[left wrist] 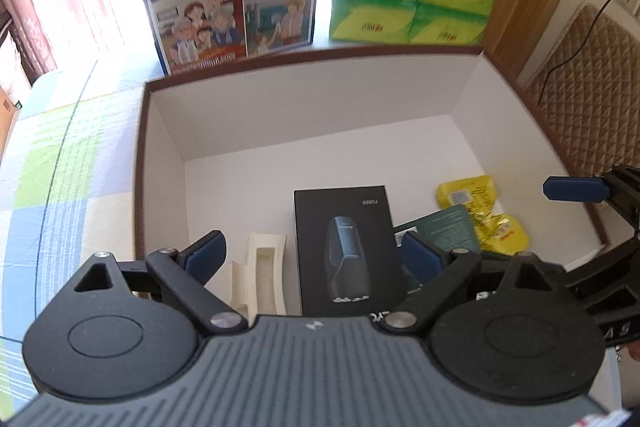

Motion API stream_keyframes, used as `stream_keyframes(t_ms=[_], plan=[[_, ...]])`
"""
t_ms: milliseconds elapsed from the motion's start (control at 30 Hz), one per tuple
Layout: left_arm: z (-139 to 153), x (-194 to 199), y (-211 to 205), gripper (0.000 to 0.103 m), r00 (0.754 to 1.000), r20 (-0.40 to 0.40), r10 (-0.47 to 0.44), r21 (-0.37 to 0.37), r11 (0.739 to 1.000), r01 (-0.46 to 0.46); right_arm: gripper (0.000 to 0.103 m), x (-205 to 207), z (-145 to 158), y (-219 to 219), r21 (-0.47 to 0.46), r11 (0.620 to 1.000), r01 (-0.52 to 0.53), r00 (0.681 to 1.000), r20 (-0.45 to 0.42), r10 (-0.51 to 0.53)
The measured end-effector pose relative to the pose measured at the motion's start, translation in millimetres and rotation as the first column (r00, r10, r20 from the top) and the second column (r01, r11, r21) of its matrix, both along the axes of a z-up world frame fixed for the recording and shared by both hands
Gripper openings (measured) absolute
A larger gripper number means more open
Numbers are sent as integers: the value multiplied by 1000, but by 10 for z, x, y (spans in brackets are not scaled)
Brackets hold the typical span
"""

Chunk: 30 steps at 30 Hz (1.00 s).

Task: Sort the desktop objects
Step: 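Withdraw both tools from the box toward the items on the table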

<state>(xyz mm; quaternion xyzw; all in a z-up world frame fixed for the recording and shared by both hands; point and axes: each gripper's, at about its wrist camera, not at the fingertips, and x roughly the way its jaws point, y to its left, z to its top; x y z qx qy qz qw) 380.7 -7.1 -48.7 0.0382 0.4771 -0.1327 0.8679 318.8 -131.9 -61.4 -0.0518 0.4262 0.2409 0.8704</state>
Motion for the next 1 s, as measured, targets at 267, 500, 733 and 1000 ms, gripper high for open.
stream_keyframes(t_ms=[267, 500, 733, 1000], plan=[[292, -376, 253, 93, 998, 65, 24, -24, 999, -23, 101, -317, 216, -202, 69, 996, 48, 998, 37, -51], [389, -765, 513, 93, 996, 81, 49, -34, 998, -46, 101, -663, 278, -265, 83, 995, 56, 997, 48, -60], [325, -1152, 651, 93, 997, 63, 49, -16, 999, -48, 101, -995, 193, -282, 79, 995, 66, 998, 18, -67], [75, -1506, 656, 92, 999, -15, 34, -22, 999, -35, 100, -1323, -6, -412, 48, 994, 94, 995, -34, -93]])
